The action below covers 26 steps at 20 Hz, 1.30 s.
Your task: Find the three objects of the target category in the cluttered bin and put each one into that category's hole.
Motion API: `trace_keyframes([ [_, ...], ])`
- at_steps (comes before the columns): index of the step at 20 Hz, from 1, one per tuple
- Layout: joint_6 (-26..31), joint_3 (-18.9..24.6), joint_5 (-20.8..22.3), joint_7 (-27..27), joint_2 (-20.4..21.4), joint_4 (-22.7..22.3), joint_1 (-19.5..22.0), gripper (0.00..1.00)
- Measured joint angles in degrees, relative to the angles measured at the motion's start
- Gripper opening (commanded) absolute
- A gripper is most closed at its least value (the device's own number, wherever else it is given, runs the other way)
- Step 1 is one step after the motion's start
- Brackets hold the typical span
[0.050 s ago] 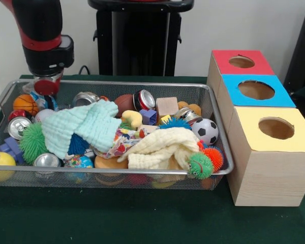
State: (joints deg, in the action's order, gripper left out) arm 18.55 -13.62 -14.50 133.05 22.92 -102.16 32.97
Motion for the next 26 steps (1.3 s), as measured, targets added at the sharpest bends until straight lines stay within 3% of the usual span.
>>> trace_keyframes([
  [10,8.2,1.6,2.1,0.0,6.9,-1.0,4.5,0.0],
  [26,9.3,5.2,2.9,0.0,16.4,-2.6,9.8,0.0],
])
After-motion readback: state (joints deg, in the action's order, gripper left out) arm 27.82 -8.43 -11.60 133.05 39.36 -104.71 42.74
